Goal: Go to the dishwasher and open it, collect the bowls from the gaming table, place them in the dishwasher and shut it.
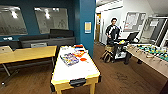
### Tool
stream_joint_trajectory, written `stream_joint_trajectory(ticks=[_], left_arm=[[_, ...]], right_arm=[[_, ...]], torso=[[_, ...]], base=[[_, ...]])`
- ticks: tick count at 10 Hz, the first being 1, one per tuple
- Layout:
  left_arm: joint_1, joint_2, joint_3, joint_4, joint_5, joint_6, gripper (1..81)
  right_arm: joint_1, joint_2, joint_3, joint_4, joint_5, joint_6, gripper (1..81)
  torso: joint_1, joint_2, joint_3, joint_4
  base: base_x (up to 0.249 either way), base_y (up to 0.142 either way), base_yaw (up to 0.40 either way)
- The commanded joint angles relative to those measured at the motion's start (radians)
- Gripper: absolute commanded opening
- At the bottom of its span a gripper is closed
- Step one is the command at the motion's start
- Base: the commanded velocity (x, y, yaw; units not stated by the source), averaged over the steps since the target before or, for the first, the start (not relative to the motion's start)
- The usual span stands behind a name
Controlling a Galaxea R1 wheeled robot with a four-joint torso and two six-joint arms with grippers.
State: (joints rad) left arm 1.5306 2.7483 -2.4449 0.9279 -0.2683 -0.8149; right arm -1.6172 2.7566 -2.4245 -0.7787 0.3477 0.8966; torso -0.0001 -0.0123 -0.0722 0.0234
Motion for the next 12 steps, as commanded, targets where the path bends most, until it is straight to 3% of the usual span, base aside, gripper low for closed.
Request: stream_joint_trajectory(ticks=[1,12], left_arm=[[-0.036,-0.018,-0.003,0.011,0.020,-0.001,1.0],[-0.036,0.007,-0.040,0.016,0.020,-0.001,1.0]], right_arm=[[0.035,-0.016,0.004,-0.013,-0.016,0.002,1.0],[0.035,-0.064,0.032,-0.010,0.002,0.004,1.0]], torso=[[0.000,0.000,0.000,0.000],[0.000,0.000,0.000,0.000]], base=[[0.000,0.000,-0.289],[0.000,0.000,-0.306]])
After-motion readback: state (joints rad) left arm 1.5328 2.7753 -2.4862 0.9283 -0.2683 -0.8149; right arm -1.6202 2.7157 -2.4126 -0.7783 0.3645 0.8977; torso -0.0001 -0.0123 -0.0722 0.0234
